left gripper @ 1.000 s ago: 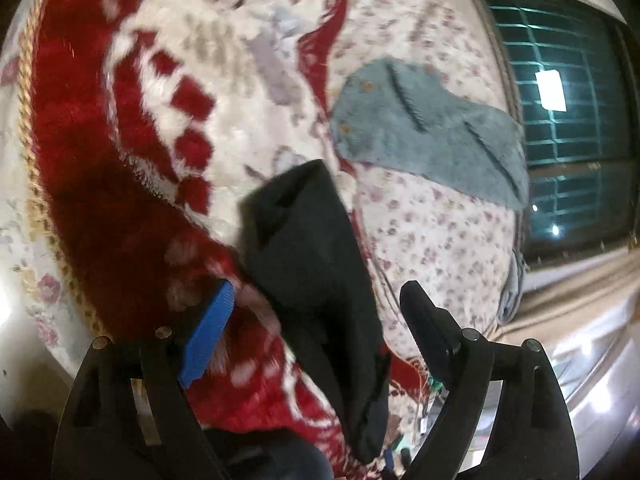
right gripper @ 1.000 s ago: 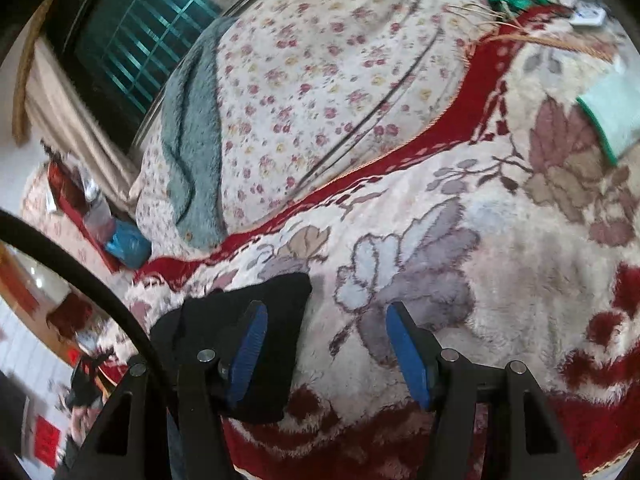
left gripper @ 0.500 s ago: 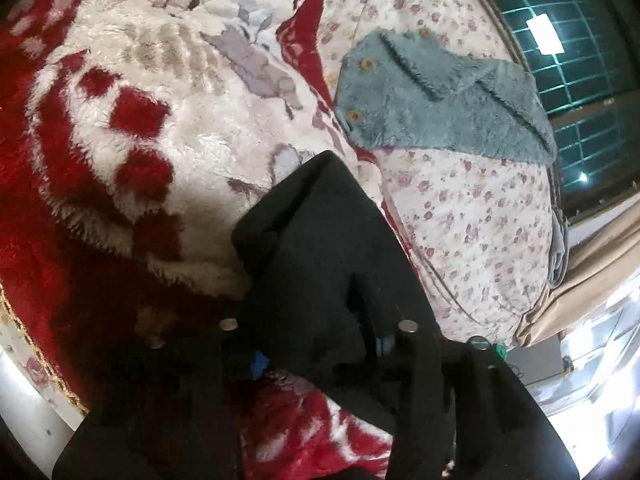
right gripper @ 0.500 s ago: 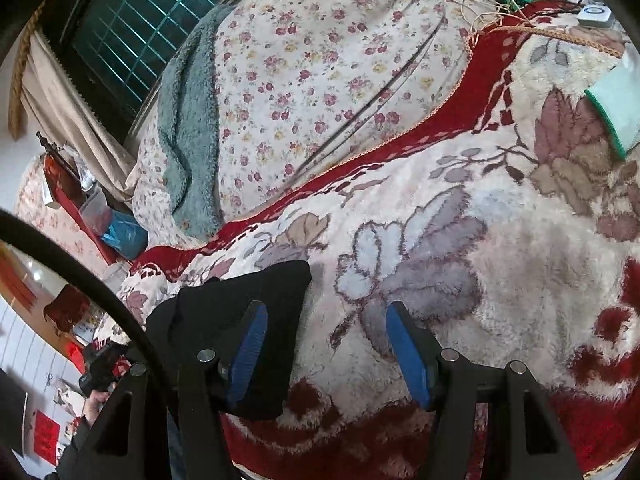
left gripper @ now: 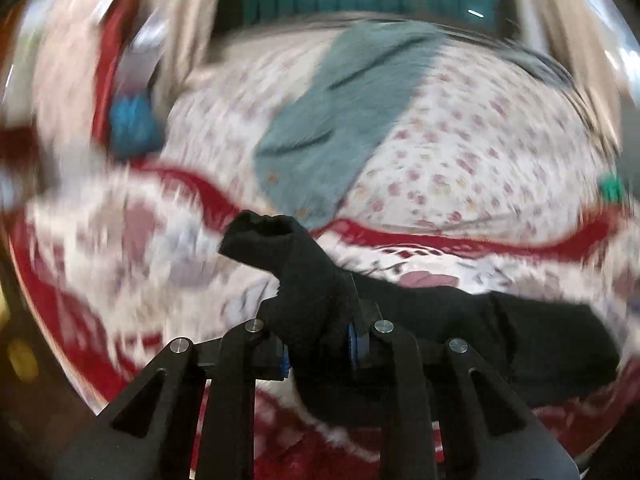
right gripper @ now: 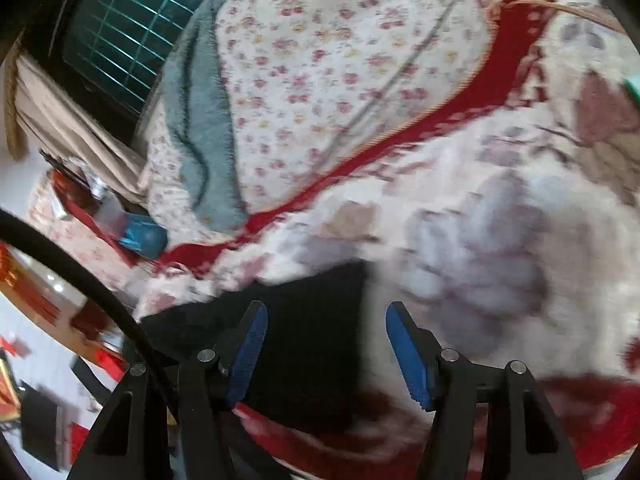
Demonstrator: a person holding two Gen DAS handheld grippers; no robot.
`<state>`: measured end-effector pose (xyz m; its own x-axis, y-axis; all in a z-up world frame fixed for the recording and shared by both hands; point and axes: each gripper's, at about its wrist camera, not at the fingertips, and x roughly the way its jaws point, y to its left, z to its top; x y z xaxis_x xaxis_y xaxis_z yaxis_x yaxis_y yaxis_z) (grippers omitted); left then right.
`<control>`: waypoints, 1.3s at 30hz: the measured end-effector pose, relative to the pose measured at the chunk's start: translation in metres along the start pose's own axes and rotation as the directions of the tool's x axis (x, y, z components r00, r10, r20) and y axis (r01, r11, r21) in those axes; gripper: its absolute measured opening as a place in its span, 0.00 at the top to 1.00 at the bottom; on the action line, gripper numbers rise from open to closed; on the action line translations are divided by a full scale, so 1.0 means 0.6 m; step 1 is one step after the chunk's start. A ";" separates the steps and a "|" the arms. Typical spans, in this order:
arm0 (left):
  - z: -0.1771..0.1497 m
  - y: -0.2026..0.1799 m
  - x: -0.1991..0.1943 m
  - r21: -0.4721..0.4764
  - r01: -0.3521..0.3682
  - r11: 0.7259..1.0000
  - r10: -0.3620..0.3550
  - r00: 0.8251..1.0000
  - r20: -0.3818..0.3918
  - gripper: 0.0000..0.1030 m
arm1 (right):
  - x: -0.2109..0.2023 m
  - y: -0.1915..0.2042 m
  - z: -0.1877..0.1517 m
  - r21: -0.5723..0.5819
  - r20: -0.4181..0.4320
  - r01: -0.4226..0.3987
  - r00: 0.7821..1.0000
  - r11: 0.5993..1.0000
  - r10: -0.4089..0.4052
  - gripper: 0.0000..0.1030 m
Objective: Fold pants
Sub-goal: 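Grasp the black pants end with the left gripper and lift it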
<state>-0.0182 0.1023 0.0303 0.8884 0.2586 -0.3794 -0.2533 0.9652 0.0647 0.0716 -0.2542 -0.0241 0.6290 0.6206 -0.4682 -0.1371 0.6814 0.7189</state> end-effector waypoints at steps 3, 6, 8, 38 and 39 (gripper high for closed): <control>0.007 -0.062 -0.002 0.136 0.006 0.991 -0.010 0.999 0.034 0.82 | 0.042 0.069 0.033 -0.026 -0.075 -0.074 0.995 0.997 0.071 0.41; 0.023 -0.070 -0.015 0.158 0.044 0.987 -0.056 0.996 0.072 0.82 | 0.098 0.138 0.057 -0.054 -0.212 -0.129 0.970 0.990 0.115 0.41; 0.045 -0.030 -0.010 0.080 0.089 0.993 -0.094 0.994 0.064 0.82 | 0.130 0.180 0.063 -0.076 -0.301 -0.150 0.946 0.986 0.121 0.41; 0.035 0.100 0.064 -0.441 0.476 0.761 -0.537 0.844 -0.016 0.82 | 0.369 0.335 -0.171 -0.610 -0.213 0.078 0.942 0.788 -0.259 0.40; 0.040 0.082 0.059 -0.409 0.484 0.774 -0.539 0.842 -0.022 0.82 | 0.345 0.328 -0.153 -0.539 -0.197 0.070 0.958 0.839 -0.207 0.40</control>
<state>0.0100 0.1599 0.0422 0.8762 -0.3029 -0.3748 0.0776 0.8563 -0.5107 0.1044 0.0441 -0.0266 0.4808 0.5303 -0.6983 -0.4833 0.8247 0.2936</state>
